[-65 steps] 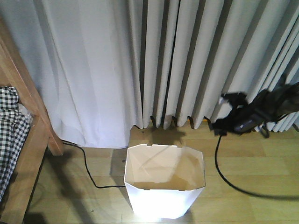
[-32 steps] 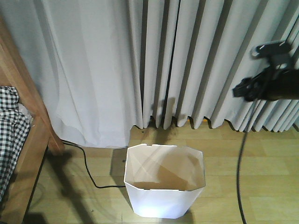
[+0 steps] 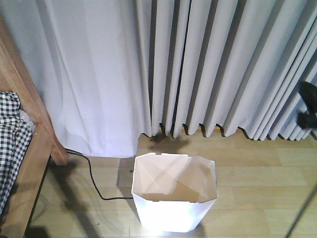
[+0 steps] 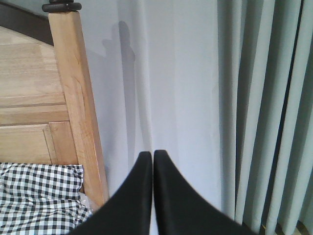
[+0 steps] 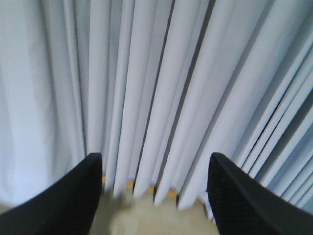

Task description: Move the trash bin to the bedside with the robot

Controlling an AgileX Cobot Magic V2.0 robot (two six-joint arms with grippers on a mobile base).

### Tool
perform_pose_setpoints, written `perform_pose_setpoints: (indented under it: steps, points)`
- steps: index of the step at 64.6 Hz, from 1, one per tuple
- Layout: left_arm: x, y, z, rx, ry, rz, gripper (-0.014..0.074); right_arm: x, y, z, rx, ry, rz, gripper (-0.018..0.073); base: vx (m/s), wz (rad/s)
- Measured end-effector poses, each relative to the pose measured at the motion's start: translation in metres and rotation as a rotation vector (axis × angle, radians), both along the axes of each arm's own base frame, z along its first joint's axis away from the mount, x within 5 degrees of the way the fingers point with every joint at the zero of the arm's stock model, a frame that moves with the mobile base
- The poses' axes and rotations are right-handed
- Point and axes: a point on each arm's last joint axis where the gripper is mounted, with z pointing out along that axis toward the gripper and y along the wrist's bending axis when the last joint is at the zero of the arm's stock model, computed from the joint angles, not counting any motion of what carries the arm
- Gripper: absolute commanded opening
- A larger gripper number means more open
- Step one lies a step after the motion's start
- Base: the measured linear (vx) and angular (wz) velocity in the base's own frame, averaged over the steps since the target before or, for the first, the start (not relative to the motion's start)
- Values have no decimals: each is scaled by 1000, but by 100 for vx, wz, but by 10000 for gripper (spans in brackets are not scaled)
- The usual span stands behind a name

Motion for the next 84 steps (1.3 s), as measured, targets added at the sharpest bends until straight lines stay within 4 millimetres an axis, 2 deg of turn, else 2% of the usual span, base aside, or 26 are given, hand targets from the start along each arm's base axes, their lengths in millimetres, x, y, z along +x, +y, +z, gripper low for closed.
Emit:
perform_pose_setpoints:
  steps: [14, 27, 31, 36, 49, 84]
  points:
    - [0, 0, 0, 0, 0, 0, -6, -60, 3, -10, 22, -180, 3, 459, 0, 0]
    - [0, 0, 0, 0, 0, 0, -6, -89, 9, -15, 89, -274, 40, 456, 0, 0]
    - [0, 0, 0, 0, 0, 0, -6, -92, 10, -15, 93, -282, 49, 431, 0, 0]
    - [0, 0, 0, 0, 0, 0, -6, -93, 11, -15, 95, -272, 61, 341, 0, 0]
    - [0, 0, 0, 0, 0, 0, -6, -93, 12, -17, 96, -259, 71, -17, 0, 0]
    - [0, 0, 0, 0, 0, 0, -6, -93, 12, -17, 90, -259, 72, -9, 0, 0]
